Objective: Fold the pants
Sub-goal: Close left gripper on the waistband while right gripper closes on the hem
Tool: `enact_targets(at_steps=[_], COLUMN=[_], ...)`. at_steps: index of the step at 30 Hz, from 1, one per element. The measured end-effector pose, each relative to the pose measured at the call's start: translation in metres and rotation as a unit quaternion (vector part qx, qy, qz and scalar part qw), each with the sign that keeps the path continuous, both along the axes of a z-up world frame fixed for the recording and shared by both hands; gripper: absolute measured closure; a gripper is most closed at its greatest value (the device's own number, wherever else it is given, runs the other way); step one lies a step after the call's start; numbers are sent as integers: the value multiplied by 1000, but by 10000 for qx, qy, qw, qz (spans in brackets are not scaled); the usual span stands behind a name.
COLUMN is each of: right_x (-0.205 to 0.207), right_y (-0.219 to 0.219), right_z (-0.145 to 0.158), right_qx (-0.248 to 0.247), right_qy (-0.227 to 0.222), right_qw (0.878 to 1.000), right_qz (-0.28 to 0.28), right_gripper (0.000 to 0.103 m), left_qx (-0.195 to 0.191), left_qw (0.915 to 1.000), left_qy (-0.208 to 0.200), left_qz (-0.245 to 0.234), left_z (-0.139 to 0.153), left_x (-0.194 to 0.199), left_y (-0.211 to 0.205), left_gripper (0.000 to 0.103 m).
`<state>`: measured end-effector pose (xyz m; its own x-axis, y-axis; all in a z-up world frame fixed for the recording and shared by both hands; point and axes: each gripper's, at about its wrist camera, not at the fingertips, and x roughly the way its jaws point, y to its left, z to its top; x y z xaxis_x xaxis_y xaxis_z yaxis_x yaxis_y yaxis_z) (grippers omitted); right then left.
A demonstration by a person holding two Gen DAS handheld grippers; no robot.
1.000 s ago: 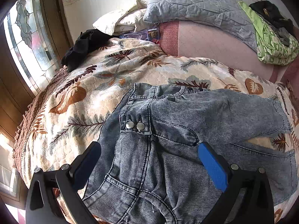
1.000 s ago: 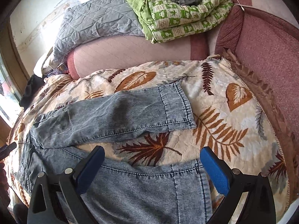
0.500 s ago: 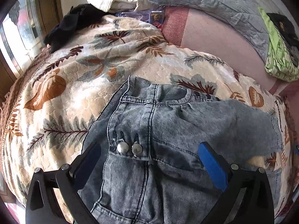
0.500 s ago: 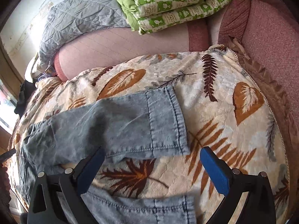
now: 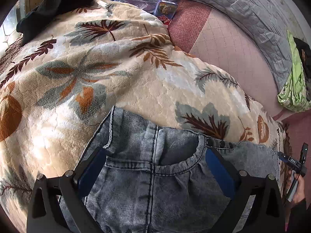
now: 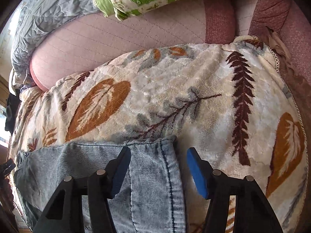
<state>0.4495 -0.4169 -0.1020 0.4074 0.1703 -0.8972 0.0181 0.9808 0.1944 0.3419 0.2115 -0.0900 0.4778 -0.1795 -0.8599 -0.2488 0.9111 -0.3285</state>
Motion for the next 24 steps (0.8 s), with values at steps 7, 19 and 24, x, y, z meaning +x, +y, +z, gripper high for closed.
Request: enact_targets(at_steps=[7, 19, 24], right_x=[14, 15, 13], right_y=[9, 7, 5], right_z=[-19, -20, -17], right_qx=[-273, -283, -341], right_qy=[133, 69, 38], right_qw=[9994, 9993, 9991], right_qz=[159, 223, 250], right_gripper=[59, 65, 80], left_qx=[-304, -614, -249], left_qw=[9993, 9972, 9982], left_qy=[35, 213, 386], left_qz=[191, 368, 396], left_z=[-12, -27, -33], left_x=[19, 33, 43], left_y=[13, 43, 41], left_gripper=[4, 43, 97])
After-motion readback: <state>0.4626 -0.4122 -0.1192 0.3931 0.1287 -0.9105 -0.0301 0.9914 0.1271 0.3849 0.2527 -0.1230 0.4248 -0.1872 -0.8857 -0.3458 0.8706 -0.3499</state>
